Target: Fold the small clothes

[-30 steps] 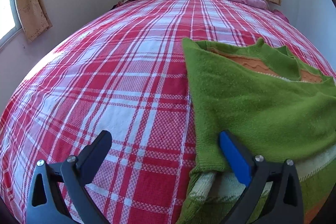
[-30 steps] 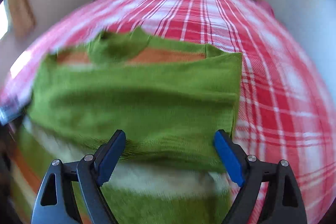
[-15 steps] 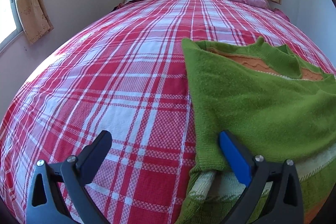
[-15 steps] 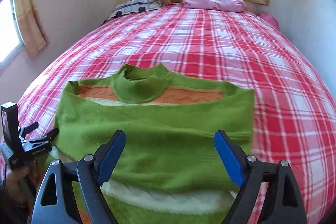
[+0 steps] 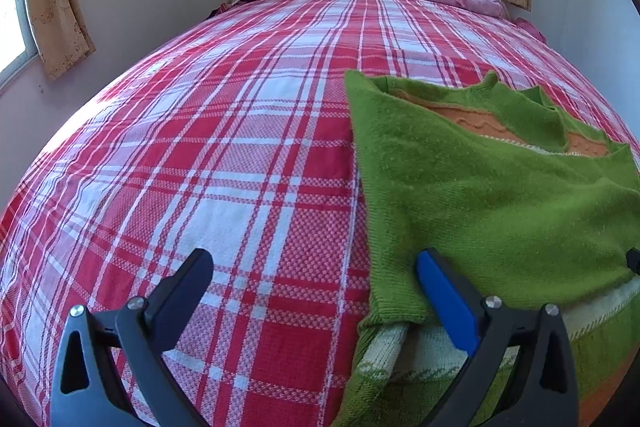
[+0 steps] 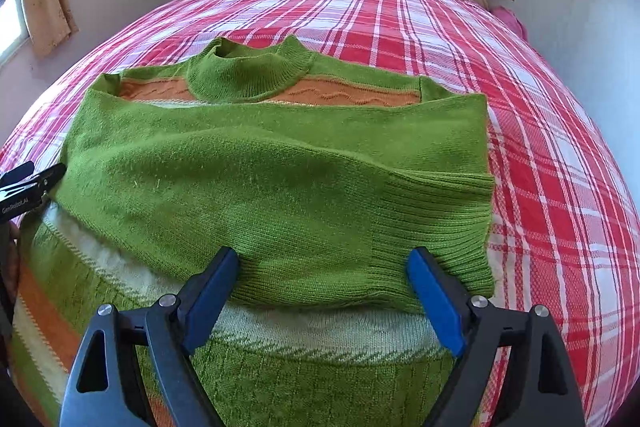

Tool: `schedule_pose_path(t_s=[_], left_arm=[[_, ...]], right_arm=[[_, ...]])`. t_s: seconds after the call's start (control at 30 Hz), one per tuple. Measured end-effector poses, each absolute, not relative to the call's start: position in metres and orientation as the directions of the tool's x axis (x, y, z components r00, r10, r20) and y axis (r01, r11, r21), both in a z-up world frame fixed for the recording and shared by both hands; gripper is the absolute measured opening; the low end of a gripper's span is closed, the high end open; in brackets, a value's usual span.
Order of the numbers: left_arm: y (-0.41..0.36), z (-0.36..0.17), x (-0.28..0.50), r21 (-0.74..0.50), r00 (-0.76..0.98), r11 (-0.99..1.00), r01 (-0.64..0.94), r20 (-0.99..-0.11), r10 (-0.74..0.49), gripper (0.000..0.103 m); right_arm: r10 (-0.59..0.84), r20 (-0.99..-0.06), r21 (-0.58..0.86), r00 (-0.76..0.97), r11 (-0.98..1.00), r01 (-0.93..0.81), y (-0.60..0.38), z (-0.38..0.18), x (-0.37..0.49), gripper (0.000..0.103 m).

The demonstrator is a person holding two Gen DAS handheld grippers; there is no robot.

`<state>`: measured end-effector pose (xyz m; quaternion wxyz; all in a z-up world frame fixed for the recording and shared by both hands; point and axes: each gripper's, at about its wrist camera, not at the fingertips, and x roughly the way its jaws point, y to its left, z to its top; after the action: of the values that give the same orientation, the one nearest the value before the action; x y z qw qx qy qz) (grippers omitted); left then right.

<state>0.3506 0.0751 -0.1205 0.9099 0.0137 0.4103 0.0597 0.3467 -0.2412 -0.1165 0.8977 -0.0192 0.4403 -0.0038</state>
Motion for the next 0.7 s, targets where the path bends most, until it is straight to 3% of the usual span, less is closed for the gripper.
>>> schedule_pose_path(t_s=[0.7], left_arm=[[0.074,-0.097,0.303,-0.005,0.707,1.0,-0.008,-0.707,0.002,0.103]], right_arm=[[0.014,-0.747,0.013,0.664,1.0,-0.007,-0.247,-0.103,0.311,0.088]])
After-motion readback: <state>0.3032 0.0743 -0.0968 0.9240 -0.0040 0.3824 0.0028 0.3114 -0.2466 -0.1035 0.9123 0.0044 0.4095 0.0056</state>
